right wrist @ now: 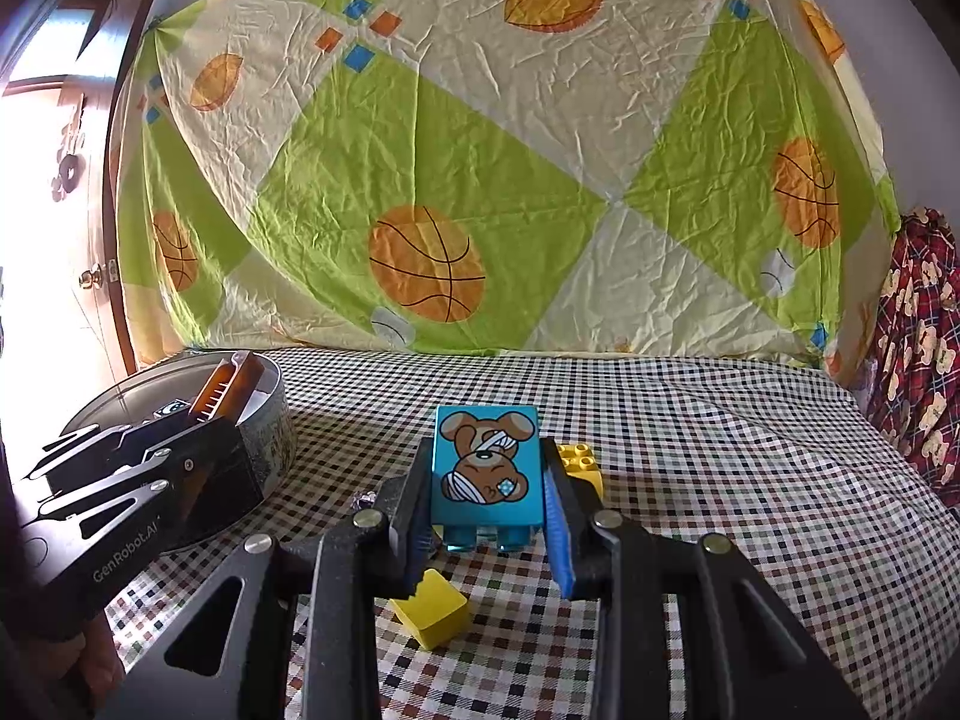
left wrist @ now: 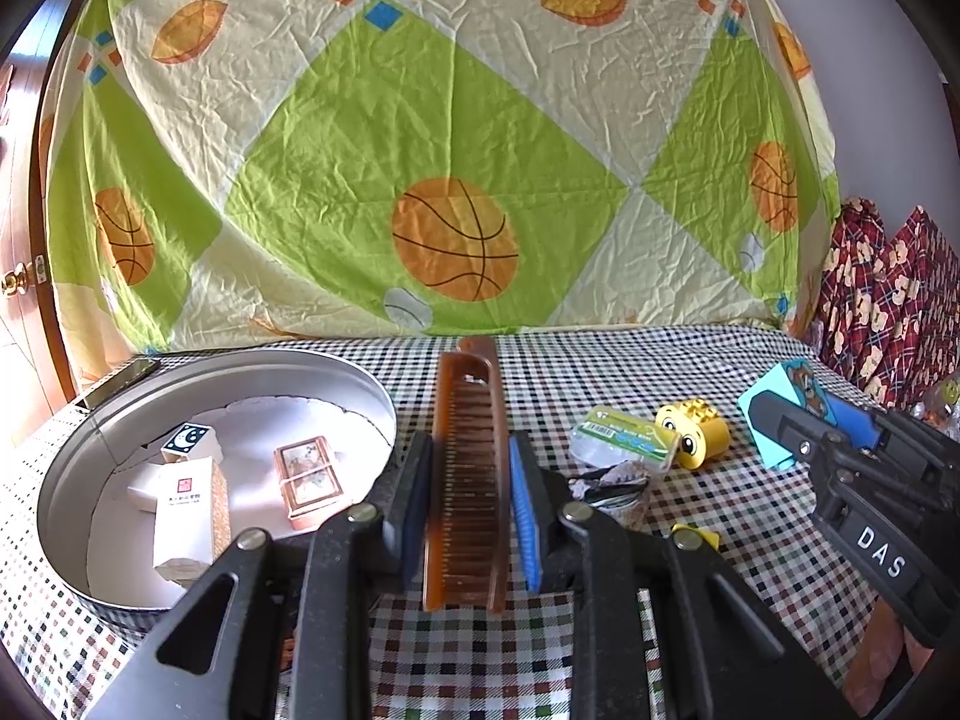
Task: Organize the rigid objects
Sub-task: 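Carry the brown comb and teal brick over the tin with both tools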
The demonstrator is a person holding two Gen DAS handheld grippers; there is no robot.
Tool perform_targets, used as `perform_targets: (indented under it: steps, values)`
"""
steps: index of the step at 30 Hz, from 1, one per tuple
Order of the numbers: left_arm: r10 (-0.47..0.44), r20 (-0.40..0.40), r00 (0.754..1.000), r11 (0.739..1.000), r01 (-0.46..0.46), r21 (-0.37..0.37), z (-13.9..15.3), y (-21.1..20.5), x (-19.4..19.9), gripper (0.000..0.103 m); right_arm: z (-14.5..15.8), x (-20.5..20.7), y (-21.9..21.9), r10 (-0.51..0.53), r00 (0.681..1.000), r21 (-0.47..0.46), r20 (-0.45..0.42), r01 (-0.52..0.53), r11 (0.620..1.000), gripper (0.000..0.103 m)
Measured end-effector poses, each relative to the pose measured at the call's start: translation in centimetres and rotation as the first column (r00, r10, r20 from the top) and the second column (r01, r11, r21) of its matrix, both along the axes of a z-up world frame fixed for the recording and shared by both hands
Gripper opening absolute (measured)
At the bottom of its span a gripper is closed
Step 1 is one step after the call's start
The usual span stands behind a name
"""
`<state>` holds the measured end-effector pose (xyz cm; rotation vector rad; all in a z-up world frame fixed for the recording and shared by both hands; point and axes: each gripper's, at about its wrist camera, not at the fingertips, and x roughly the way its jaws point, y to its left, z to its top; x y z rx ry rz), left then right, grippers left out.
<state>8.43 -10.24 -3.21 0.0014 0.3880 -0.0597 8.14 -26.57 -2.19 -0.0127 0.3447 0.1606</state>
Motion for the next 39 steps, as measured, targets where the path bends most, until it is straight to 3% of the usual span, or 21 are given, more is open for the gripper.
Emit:
perform_targets:
  steps: [39]
  values:
    - [-0.002,0.041,0.999,0.998,0.004,-0.058,0.3,2.1,-0.9,0.024,-0.1,-0.3,3.1,0.061,0.998,0.011,-0.003,-0.061,0.998,0.034]
